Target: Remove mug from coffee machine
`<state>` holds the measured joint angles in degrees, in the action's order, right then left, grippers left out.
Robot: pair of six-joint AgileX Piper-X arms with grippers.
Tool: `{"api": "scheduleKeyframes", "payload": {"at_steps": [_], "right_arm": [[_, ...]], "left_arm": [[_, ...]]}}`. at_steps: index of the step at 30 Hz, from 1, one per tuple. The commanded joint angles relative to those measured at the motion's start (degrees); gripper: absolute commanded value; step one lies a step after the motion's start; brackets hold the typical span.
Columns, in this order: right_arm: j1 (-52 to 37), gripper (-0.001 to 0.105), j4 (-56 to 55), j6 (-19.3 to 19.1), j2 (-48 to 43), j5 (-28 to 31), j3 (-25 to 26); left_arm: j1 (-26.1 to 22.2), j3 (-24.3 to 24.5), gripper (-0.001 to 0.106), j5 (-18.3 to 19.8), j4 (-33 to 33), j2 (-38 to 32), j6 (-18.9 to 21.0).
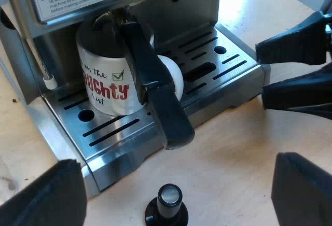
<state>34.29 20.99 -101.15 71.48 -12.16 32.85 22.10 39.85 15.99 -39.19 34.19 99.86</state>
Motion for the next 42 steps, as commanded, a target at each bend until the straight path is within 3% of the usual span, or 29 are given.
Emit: {"api": "scheduleKeyframes", "payload": {"at_steps": [1, 6, 13, 26, 42], "right_arm": [[0.05, 0.074, 3.57, -0.13, 1.33, -1.84, -0.03], [1.44, 0.074, 8.68, -0.13, 4.57, -2.55, -0.03], [5.58, 0.074, 15.65, -0.13, 10.91, 6.94, -0.03], [7.71, 0.074, 26.99, -0.13, 18.84, 16.84, 0.08], [7.71, 0.074, 27.24, -0.13, 27.50, 18.21, 10.33]], "left_arm": [[0.37, 0.39, 0.083, 0.11, 0.53, -0.16, -0.29], [0.37, 0.39, 0.083, 0.11, 0.53, -0.16, -0.29], [0.37, 0.39, 0.083, 0.11, 0.53, -0.16, -0.29], [0.37, 0.39, 0.083, 0.11, 0.53, -0.16, -0.29], [0.37, 0.39, 0.083, 0.11, 0.53, -0.16, -0.29]]}}
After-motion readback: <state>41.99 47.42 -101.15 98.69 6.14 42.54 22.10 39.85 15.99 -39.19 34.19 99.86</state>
